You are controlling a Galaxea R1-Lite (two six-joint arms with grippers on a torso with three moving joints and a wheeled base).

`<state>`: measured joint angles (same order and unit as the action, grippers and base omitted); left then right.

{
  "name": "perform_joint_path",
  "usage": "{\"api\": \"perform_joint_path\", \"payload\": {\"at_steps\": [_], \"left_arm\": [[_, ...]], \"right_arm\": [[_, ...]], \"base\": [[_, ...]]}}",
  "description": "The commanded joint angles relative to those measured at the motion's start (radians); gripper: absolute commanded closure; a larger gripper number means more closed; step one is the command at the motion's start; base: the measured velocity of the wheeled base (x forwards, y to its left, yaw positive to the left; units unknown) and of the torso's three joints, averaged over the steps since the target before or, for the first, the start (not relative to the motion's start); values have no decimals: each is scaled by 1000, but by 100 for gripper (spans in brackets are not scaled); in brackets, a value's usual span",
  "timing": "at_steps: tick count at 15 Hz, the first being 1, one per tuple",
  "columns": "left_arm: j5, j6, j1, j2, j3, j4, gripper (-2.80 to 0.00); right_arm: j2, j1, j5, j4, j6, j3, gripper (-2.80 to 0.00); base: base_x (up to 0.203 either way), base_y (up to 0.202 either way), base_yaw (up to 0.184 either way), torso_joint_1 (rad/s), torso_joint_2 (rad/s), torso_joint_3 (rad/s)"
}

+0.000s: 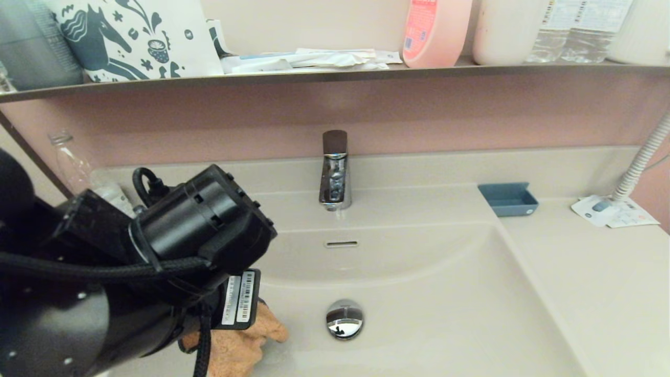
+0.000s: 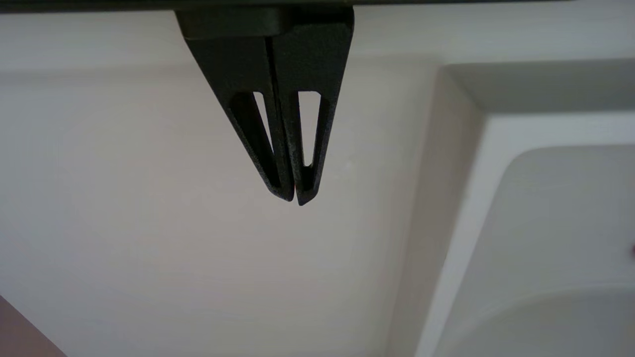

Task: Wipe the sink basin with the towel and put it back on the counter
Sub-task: Wipe the sink

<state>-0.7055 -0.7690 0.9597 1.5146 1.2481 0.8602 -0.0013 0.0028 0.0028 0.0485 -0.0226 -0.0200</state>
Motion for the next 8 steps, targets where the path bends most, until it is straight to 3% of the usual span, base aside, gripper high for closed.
{"api": "perform_joint_path", "payload": {"at_steps": [1,4,8], "left_arm": [[-11,-4,-7,-14,14,3,0],[-75,13,-43,-12,23,-127,0],[-52,241,-202,-18,7,-458,0]], "right_arm": [[1,0,0,1,0,0,0],[1,0,1,1,0,0,0],[1,0,0,1,0,0,0]], "base": [[0,0,0,0,0,0],[0,0,0,0,0,0],[0,0,0,0,0,0]]}}
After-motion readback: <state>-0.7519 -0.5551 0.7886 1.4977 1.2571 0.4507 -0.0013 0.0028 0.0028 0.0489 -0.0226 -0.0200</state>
